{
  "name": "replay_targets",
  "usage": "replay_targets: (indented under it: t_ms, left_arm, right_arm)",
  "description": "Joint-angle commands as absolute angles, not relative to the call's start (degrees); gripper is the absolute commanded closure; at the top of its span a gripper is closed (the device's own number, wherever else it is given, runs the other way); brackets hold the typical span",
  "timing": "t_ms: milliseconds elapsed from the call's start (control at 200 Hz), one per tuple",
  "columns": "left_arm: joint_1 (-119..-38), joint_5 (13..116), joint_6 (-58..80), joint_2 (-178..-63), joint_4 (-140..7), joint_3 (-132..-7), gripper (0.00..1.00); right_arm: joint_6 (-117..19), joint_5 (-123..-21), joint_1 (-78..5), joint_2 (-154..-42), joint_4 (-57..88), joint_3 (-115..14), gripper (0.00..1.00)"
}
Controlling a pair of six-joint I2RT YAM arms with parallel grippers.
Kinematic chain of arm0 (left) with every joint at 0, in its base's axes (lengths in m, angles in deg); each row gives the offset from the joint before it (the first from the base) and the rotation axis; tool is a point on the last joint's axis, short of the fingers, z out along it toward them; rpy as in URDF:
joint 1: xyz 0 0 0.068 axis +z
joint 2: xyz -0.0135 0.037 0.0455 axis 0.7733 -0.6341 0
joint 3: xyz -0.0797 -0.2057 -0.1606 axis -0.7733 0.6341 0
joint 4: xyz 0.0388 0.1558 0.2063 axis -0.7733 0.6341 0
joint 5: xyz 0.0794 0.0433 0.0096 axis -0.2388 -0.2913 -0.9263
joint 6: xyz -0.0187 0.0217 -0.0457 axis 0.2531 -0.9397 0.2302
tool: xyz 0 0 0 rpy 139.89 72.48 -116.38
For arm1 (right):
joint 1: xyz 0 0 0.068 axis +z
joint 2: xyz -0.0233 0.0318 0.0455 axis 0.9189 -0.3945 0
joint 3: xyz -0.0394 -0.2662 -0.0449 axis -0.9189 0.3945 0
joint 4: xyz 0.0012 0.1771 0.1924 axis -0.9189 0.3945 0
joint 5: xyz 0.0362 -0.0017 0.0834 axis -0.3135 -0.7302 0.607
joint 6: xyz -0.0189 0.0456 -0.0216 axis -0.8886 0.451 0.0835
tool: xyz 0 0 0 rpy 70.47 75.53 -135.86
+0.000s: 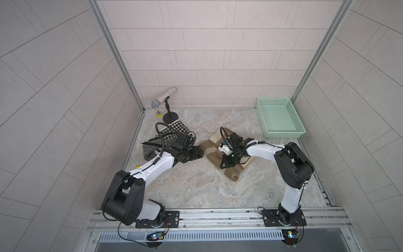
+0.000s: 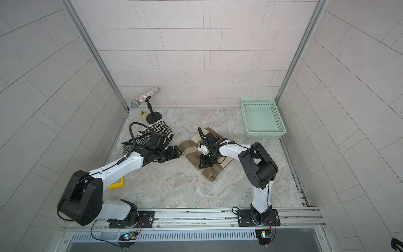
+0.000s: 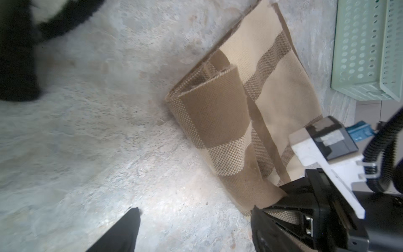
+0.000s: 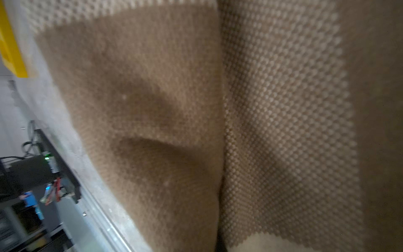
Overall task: Roll up the scarf and place it into the basket
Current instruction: Roll the scarf at the center of the board.
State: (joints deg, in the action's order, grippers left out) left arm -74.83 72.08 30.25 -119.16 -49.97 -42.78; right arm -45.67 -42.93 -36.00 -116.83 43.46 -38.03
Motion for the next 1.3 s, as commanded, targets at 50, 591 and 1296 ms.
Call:
replay_targets:
  t_ms: [50, 591, 1296]
  left_arm:
    - [-75.6, 74.0, 32.9, -125.1, -57.6, -44.7, 0.09]
    - [-75.9, 66.8, 40.1, -140.2, -60.6, -49.0, 0.73]
    - [-75.8, 63.0, 37.1, -135.2, -47.2, -51.3, 0.86]
  right_arm:
    - [-44.6, -31.9, -37.3, -119.3, 39.6, -36.8, 0.96]
    - [-39.1, -36.6, -34.1, -114.1, 34.0, -30.1, 0.72]
    - [-47.1, -123.4, 4.1, -101.5, 52.9, -37.5, 0.14]
